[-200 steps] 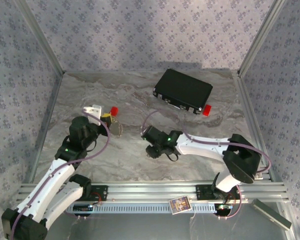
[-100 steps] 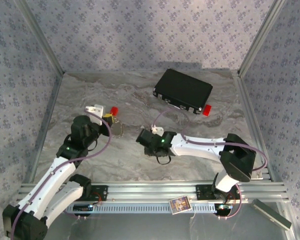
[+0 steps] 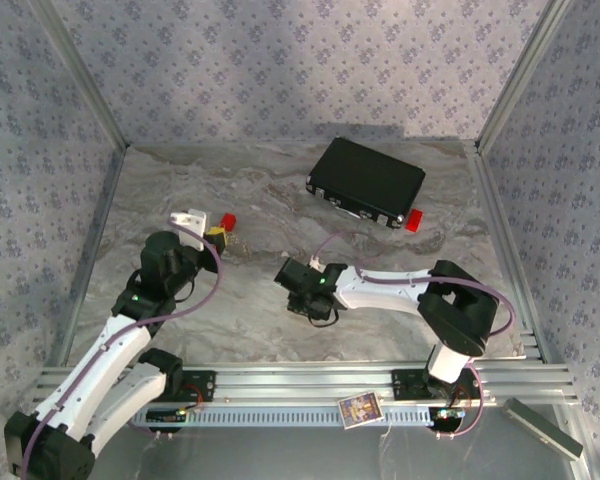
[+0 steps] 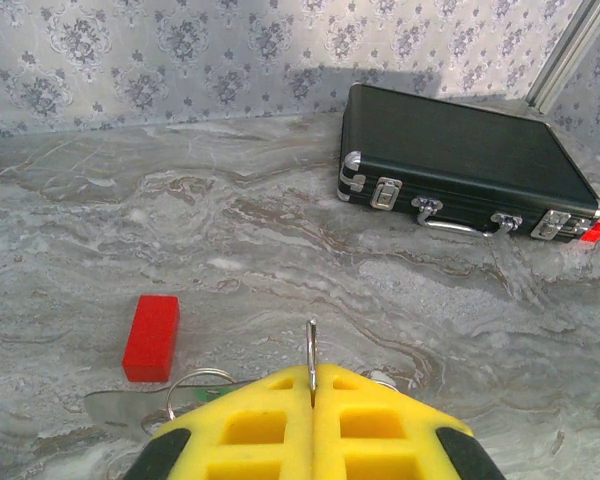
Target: Put the keys on the keyring
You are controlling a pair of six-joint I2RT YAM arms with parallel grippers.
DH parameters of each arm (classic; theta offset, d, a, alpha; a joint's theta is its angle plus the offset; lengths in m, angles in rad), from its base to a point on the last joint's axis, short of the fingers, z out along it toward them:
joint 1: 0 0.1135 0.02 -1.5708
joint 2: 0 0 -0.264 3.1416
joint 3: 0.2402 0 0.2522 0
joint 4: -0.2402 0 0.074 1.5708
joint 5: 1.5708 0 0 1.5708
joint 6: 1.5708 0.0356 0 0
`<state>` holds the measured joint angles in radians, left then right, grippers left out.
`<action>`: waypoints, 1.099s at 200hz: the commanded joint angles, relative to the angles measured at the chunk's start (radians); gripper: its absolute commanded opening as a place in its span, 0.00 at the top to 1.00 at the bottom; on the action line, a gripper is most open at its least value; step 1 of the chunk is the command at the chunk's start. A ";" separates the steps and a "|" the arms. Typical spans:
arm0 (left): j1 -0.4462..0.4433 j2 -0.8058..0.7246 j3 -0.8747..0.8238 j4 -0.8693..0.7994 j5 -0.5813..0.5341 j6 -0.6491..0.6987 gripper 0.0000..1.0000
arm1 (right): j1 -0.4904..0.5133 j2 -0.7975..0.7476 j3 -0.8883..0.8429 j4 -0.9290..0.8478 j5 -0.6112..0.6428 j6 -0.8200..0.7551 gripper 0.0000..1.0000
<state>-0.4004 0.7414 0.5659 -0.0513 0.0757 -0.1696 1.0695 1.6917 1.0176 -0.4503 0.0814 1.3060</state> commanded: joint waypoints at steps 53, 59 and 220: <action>-0.008 -0.002 0.002 0.059 0.022 -0.003 1.00 | -0.032 0.034 0.003 -0.045 -0.010 0.057 0.77; -0.008 0.001 0.002 0.059 0.022 -0.003 1.00 | -0.032 0.035 0.004 -0.047 -0.010 0.057 0.77; -0.008 -0.012 0.005 0.041 0.021 0.005 1.00 | -0.034 0.010 -0.009 -0.052 0.018 0.062 1.00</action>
<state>-0.4015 0.7532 0.5659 -0.0486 0.0826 -0.1692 1.0382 1.7164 1.0176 -0.4637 0.0673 1.3476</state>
